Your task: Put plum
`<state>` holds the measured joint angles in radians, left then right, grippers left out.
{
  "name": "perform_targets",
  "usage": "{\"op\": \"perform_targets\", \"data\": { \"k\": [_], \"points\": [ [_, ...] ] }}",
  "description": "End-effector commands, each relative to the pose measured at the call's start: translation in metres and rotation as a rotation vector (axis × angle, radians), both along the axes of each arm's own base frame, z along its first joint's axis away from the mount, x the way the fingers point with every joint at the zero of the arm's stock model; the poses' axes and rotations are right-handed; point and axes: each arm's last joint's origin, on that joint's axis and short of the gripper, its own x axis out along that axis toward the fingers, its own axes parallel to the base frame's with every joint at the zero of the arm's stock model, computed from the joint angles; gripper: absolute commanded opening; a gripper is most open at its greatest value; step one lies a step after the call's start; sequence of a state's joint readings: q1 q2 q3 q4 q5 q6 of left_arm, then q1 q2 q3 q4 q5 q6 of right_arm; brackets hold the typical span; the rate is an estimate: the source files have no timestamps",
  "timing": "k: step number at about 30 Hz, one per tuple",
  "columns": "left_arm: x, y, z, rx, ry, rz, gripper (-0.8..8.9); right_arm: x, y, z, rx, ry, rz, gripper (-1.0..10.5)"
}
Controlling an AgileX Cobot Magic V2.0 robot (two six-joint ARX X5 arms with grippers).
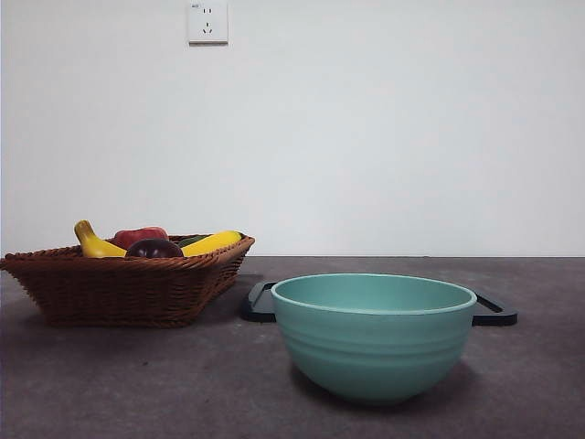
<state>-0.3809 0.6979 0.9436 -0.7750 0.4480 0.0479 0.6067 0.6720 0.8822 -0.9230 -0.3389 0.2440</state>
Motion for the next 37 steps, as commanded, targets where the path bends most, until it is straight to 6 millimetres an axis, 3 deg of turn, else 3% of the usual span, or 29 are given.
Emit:
{"op": "perform_targets", "data": {
  "k": [1, 5, 10, 16, 26, 37],
  "points": [
    [-0.006, 0.009, 0.023, -0.008, -0.304, 0.023, 0.08, 0.0, 0.001, 0.005, 0.015, -0.012, 0.003, 0.1],
    [-0.023, 0.027, 0.042, -0.024, -0.611, 0.179, 0.08, 0.0, 0.001, 0.005, 0.015, -0.012, 0.003, 0.1],
    [-0.032, 0.044, 0.029, 0.005, -0.815, 0.487, 0.08, 0.0, 0.001, 0.005, 0.015, -0.012, 0.003, 0.1],
    [-0.033, 0.054, -0.024, 0.047, -0.857, 0.71, 0.08, 0.0, 0.001, 0.005, 0.015, -0.012, 0.003, 0.1],
    [-0.02, 0.056, -0.12, 0.102, -0.707, 0.733, 0.08, 0.0, 0.001, 0.005, 0.015, -0.012, 0.003, 0.1],
    [-0.013, 0.056, -0.17, 0.127, -0.614, 0.731, 0.08, 0.0, 0.001, 0.005, 0.015, -0.012, 0.003, 0.1]
  ]
}}
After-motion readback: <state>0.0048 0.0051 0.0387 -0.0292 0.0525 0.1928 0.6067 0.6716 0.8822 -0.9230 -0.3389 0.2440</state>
